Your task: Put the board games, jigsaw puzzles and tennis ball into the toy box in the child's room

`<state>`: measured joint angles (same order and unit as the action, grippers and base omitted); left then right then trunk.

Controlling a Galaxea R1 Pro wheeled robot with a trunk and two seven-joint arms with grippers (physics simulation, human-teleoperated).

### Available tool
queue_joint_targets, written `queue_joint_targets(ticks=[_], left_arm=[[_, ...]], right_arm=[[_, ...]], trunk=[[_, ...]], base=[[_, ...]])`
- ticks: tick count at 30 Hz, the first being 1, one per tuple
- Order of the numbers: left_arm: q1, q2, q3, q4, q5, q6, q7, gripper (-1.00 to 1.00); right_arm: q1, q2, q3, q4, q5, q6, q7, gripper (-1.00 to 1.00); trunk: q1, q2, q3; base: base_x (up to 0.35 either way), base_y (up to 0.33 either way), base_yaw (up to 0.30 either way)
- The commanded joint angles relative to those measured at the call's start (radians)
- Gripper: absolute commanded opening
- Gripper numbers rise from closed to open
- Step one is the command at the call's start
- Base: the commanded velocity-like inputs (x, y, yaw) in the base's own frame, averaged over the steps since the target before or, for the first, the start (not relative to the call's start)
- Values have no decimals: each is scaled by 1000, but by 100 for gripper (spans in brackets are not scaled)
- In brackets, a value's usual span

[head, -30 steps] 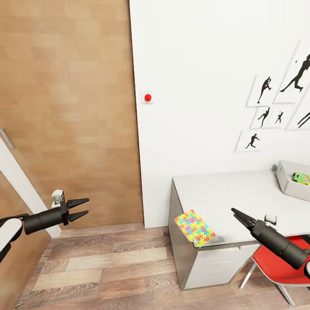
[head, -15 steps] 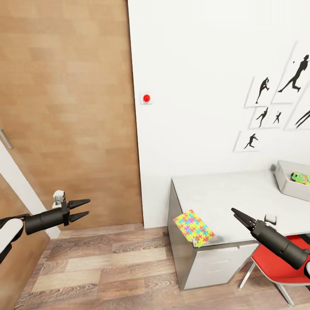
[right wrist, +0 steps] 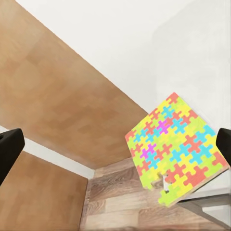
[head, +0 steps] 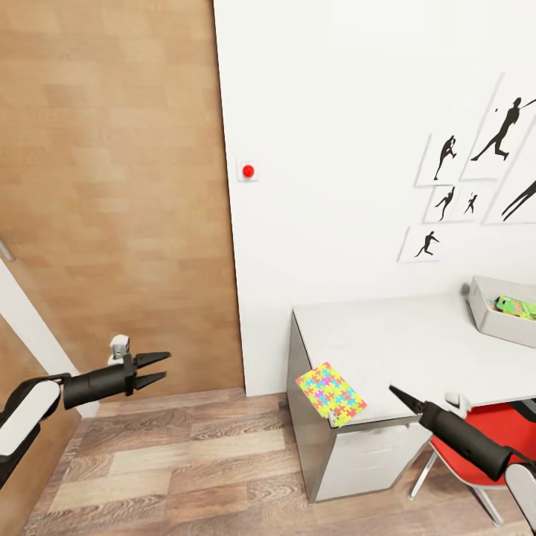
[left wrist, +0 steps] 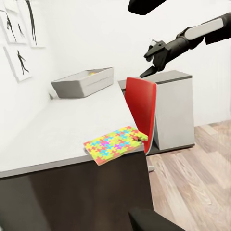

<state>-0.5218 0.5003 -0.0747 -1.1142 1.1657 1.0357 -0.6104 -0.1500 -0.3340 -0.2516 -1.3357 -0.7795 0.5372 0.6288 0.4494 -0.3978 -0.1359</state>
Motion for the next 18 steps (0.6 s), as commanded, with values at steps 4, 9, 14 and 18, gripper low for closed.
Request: queue_joint_targets(ticks=[4, 9, 14, 18], left_arm=[[-1, -13, -7, 1, -35, 1, -5, 100], [-2, -17, -7, 1, -43, 1, -5, 100], [-2, -17, -6, 1, -44, 1, -5, 100], [-2, -17, -8, 1, -45, 1, -4, 100]], right_arm=[[-3, 2, 0, 9, -3, 7, 5, 100], [-3, 3, 1, -1, -3, 9, 6, 100], [-3, 3, 3, -3, -3, 9, 6, 100], [-3, 3, 3, -3, -3, 10, 6, 100]], trunk=[[1, -2, -2], [1, -2, -2], [1, -2, -2], [1, -2, -2]], base=[[0, 0, 0], [0, 0, 0], [0, 0, 0], [0, 0, 0]])
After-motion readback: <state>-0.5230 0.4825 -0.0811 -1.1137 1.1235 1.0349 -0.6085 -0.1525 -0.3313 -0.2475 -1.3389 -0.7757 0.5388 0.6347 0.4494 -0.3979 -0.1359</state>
